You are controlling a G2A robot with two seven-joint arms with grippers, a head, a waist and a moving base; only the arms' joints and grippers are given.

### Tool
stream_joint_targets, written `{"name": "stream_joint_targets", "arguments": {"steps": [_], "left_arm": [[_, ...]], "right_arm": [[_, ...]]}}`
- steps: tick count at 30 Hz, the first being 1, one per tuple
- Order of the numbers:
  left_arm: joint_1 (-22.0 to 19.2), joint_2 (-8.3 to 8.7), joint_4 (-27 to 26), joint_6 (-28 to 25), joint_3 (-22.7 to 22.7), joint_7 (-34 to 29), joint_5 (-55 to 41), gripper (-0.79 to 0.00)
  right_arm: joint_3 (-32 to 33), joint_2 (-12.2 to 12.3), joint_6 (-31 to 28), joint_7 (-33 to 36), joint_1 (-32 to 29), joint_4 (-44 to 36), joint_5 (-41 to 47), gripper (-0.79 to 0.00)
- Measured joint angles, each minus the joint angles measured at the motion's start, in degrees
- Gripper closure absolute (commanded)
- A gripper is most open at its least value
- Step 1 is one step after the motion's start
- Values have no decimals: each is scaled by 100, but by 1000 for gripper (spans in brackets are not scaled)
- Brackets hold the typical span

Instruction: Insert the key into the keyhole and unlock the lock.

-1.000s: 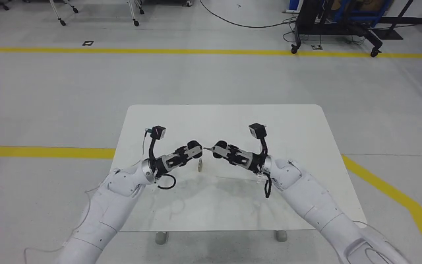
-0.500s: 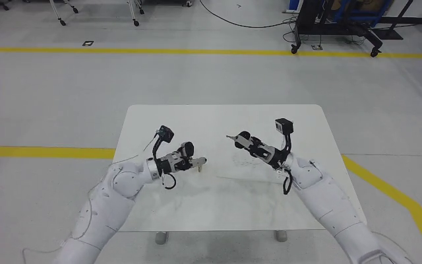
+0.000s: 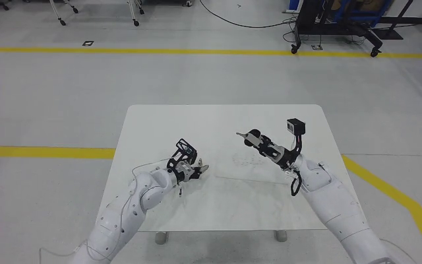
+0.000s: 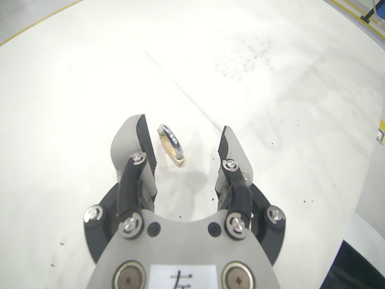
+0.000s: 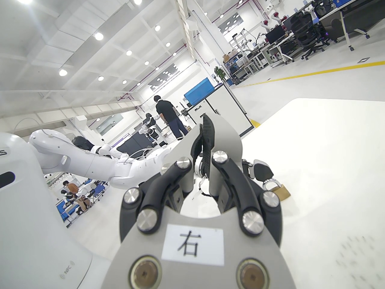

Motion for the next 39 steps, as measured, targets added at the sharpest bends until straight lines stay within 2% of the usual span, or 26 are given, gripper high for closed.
{"name": "stream_joint_targets", "arguments": {"steps": [7, 8, 9, 10, 27, 32, 36, 39], "left_arm": [[-48, -56, 80, 195, 54, -81, -36, -274], [-53, -62, 87, 202, 62, -91, -36, -185], [-59, -68, 94, 205, 69, -101, -36, -185], [-68, -75, 103, 206, 78, -112, -34, 0], [-106, -104, 152, 121, 91, -322, 262, 0], [-85, -120, 133, 153, 90, -218, 330, 0], [-6, -142, 90, 106, -108, 133, -292, 0], [83, -145, 92, -85, -473, 427, -1359, 0]], "right_arm": [[0, 0, 0, 0, 0, 0, 0, 0], [0, 0, 0, 0, 0, 0, 0, 0], [0, 0, 0, 0, 0, 0, 0, 0], [0, 0, 0, 0, 0, 0, 0, 0], [0, 0, 0, 0, 0, 0, 0, 0], [0, 0, 0, 0, 0, 0, 0, 0], [0, 0, 0, 0, 0, 0, 0, 0], [0, 0, 0, 0, 0, 0, 0, 0]]}}
